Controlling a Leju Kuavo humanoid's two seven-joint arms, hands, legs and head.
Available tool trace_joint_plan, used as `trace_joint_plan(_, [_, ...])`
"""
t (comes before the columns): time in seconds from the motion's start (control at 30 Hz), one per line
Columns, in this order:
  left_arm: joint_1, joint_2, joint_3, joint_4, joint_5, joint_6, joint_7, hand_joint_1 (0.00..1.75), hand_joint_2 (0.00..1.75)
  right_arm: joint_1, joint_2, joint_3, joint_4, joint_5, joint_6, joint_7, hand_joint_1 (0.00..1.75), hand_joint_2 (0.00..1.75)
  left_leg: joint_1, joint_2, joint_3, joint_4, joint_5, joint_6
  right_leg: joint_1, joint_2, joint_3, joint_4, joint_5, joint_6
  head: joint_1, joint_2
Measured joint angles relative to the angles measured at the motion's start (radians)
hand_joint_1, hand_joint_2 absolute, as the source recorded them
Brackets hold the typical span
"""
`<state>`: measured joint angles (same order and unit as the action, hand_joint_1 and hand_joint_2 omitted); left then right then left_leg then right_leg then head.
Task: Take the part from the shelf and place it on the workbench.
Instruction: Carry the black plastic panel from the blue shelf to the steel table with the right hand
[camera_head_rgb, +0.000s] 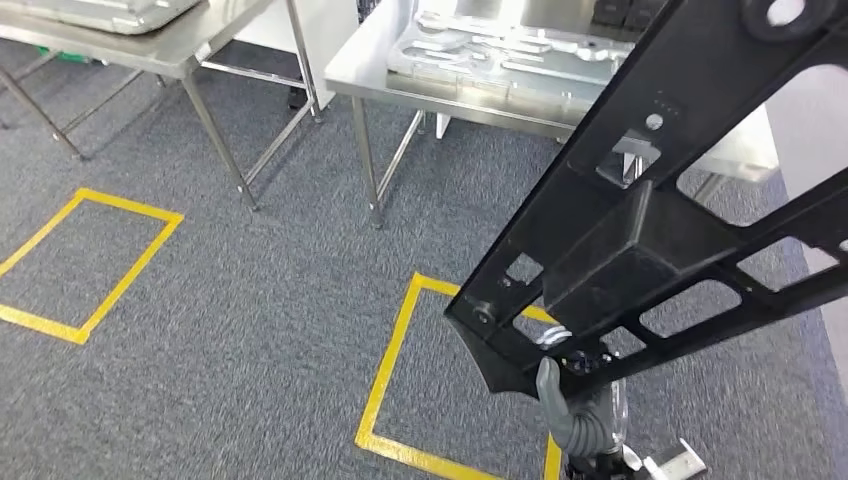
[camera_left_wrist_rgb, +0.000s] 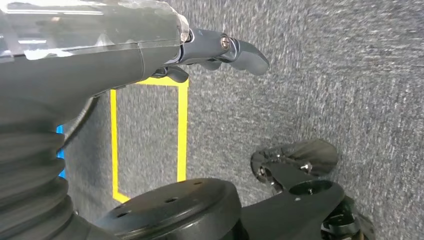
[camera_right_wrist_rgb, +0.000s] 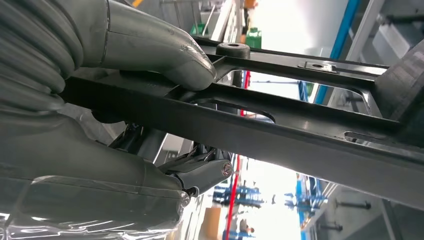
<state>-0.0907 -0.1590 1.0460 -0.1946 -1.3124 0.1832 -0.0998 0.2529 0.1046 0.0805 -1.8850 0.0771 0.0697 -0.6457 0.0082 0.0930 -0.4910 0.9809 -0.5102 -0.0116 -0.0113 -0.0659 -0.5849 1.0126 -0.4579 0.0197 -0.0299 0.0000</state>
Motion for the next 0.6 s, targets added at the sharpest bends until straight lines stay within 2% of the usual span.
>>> trace_joint_plan(0.07, [-0.002,0.0,0.0,0.0,0.0,0.001,0.0,0.0,1.75,0.001,0.0,0.0,-0.001,0.0,0.0,0.0,1.75,1.75,0.002,0.015,0.008,-0.001,-0.007,-0.012,0.0,0.024,-0.002,-0.001,0.001,-0.015,0.0,0.0])
trace_joint_plan(0.1, [-0.004,0.0,0.0,0.0,0.0,0.002,0.0,0.0,1.75,0.001,0.0,0.0,-0.002,0.0,0.0,0.0,1.75,1.75,0.004,0.008,0.008,0.008,-0.016,-0.017,-0.001,0.035,-0.001,-0.003,0.002,-0.022,0.0,0.0])
trace_joint_plan(0.13, [-0.004,0.0,0.0,0.0,0.0,0.002,0.0,0.0,1.75,0.001,0.0,0.0,-0.002,0.0,0.0,0.0,1.75,1.75,0.006,-0.01,-0.003,0.038,-0.037,-0.022,-0.003,0.045,0.001,-0.005,0.003,-0.029,0.0,0.0])
trace_joint_plan(0.2, [-0.003,0.0,-0.001,0.0,0.0,0.002,0.0,0.0,1.75,0.0,0.0,0.0,-0.003,0.0,0.001,0.0,1.75,1.75,0.009,-0.06,-0.059,0.16,-0.103,-0.025,-0.002,0.066,0.001,-0.007,0.004,-0.039,0.0,0.0])
trace_joint_plan(0.23, [-0.003,0.0,0.0,0.0,0.001,0.002,-0.001,0.0,1.75,0.0,0.0,0.0,-0.003,0.0,0.001,0.0,1.75,1.75,0.009,-0.074,-0.096,0.234,-0.134,-0.024,0.001,0.077,0.001,-0.007,0.004,-0.042,0.0,0.0])
trace_joint_plan(0.27, [-0.005,0.0,0.0,0.0,0.002,0.001,-0.002,0.0,1.75,0.0,0.0,0.0,-0.003,0.0,0.001,0.0,1.75,1.75,0.008,-0.08,-0.123,0.286,-0.147,-0.023,0.003,0.089,0.001,-0.006,0.004,-0.043,0.0,0.0])
trace_joint_plan(0.3, [-0.006,0.0,0.0,0.0,0.002,0.001,-0.002,0.0,1.75,0.001,0.0,0.0,-0.003,0.0,0.001,0.0,1.75,1.75,0.007,-0.083,-0.136,0.305,-0.141,-0.02,0.006,0.102,0.003,-0.006,0.004,-0.044,0.0,0.0])
trace_joint_plan(0.33, [-0.008,0.0,0.0,0.0,0.002,0.001,-0.002,0.0,1.75,0.001,0.0,0.0,-0.003,0.0,0.001,0.0,1.75,1.75,0.005,-0.085,-0.128,0.281,-0.113,-0.015,0.009,0.116,0.005,-0.006,0.004,-0.044,0.0,0.0])
trace_joint_plan(0.37, [-0.008,0.0,0.0,0.0,0.001,0.001,-0.001,0.0,1.75,0.001,0.0,0.0,-0.003,0.0,0.001,0.0,1.75,1.75,0.004,-0.094,-0.105,0.222,-0.07,-0.008,0.011,0.13,0.008,-0.006,0.003,-0.044,0.0,0.0])
trace_joint_plan(0.43, [-0.005,0.001,0.0,0.0,0.001,0.001,0.0,0.0,1.75,0.0,-0.001,0.0,-0.003,0.0,0.001,0.0,1.75,1.75,0.003,-0.143,-0.054,0.086,-0.001,0.011,0.013,0.156,0.008,-0.004,0.004,-0.042,0.0,0.0])
trace_joint_plan(0.47, [-0.003,0.001,0.0,0.0,0.002,0.001,0.001,0.0,1.75,-0.001,-0.001,0.0,-0.003,0.0,0.001,0.0,1.75,1.75,0.001,-0.165,-0.039,0.043,0.013,0.017,0.011,0.167,0.003,-0.003,0.006,-0.037,0.0,0.0])
trace_joint_plan(0.5, [-0.003,0.002,0.0,0.0,0.002,0.001,0.001,0.0,1.75,-0.001,-0.001,0.0,-0.003,0.0,0.001,0.0,1.75,1.75,0.0,-0.179,-0.034,0.025,0.015,0.02,0.007,0.178,-0.003,-0.002,0.009,-0.031,0.0,0.0])
trace_joint_plan(0.57, [-0.004,0.0,0.0,0.0,0.002,0.001,0.0,0.0,1.75,0.001,-0.001,0.0,-0.003,0.0,0.002,0.0,1.75,1.75,-0.001,-0.165,-0.031,0.011,0.018,0.025,0.002,0.197,-0.011,-0.004,0.014,-0.016,0.0,0.0])
trace_joint_plan(0.6, [-0.005,0.0,0.0,0.0,0.002,0.002,0.0,0.0,1.75,0.001,-0.001,0.0,-0.004,0.0,0.001,0.0,1.75,1.75,0.002,-0.154,-0.026,0.002,0.023,0.028,0.004,0.185,-0.014,0.0,0.011,-0.01,0.0,0.0])
